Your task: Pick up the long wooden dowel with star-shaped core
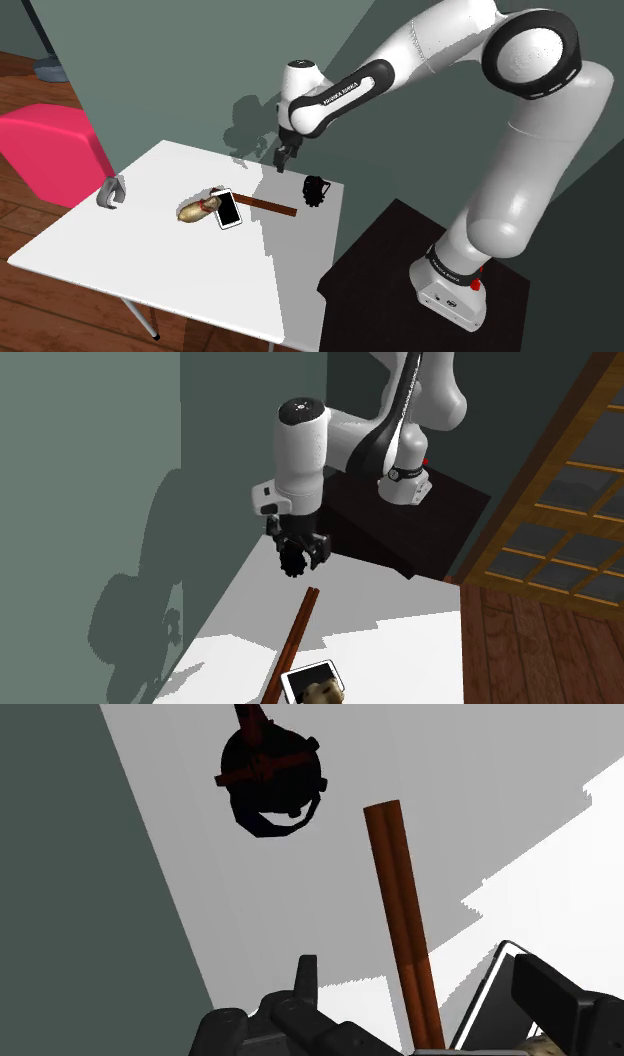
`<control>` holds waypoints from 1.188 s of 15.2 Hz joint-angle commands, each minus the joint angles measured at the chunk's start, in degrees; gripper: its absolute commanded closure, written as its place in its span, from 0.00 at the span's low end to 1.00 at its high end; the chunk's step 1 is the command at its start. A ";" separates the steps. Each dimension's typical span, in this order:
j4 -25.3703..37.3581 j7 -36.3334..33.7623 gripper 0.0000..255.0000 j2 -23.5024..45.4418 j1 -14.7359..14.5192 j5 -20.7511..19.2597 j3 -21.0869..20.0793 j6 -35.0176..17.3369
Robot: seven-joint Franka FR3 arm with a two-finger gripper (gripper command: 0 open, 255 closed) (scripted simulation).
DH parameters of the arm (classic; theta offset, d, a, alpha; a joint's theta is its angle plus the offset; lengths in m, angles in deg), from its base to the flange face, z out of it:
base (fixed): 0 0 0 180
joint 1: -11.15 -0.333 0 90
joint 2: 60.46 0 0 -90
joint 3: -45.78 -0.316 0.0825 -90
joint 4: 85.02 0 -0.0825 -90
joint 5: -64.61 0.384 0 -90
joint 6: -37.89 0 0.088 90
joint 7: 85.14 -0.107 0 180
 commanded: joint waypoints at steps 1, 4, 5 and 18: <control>2.42 0.63 0.00 4.25 -0.38 -0.67 -0.22 -1.38; 7.17 1.45 0.00 10.88 -1.13 -1.79 -0.43 -2.61; 8.87 1.73 0.00 13.08 -1.40 -2.16 -0.49 -2.90; 29.40 4.97 0.00 36.46 -4.85 -5.34 -0.67 -3.66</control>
